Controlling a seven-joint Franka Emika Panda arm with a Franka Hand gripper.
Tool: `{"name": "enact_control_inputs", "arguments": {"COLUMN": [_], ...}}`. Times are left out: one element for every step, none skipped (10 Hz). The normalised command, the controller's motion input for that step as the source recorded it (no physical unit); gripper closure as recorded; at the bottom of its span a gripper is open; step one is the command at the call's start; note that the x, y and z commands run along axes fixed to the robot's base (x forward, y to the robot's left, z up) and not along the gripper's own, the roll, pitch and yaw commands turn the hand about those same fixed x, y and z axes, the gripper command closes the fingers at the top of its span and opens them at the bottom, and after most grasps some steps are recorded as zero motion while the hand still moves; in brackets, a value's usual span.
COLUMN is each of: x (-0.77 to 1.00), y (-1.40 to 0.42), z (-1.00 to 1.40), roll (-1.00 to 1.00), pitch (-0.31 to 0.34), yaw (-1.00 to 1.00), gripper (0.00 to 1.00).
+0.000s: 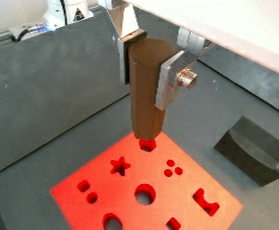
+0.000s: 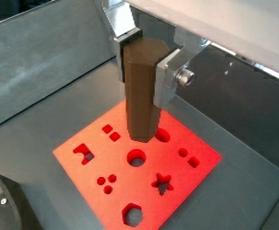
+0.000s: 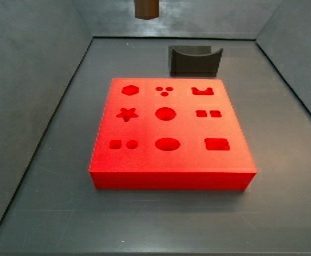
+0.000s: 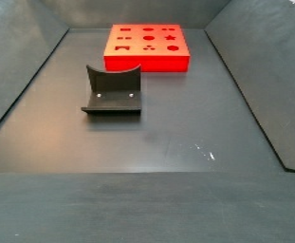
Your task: Insert the hexagon object.
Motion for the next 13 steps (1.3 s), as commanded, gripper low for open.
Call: {"name": "enact_control_inputs", "arguments": {"x": [0.02,0.00,-0.21,-0.21,-0.10,-0.07,0.01,0.23,0.25,0.27,0.08,0.00,-0.13], "y": [0.35,0.65,0.69,0.47,0.00,0.00,0.08,0.21,0.19,0.25,0.13,0.12,0.22], "z": [-0.17,-0.29,-0.44,-0.66,-1.00,-0.78,-0.49,-0.31,-0.37,-0.13,-0.11,-0.36,-0.55], "roll": [0.01,0.00,-0.01,-0.06,-0.01,-0.21,-0.31,-0.13,-0.12,-0.13,-0.07,-0.12,-0.24], "pitch": [0.004,0.000,-0.041,-0.111,-0.030,0.000,-0.017,0.000,0.026,0.023,0.001,0.000,0.000], "yaw": [0.00,0.00,0.00,0.00,0.03,-0.08,-0.23,-0.36,-0.42,-0.36,-0.27,-0.20,-0.17], "gripper": [1.00,1.00,1.00,1.00,1.00,1.00,1.00,1.00,1.00,1.00,1.00,1.00,1.00]}}
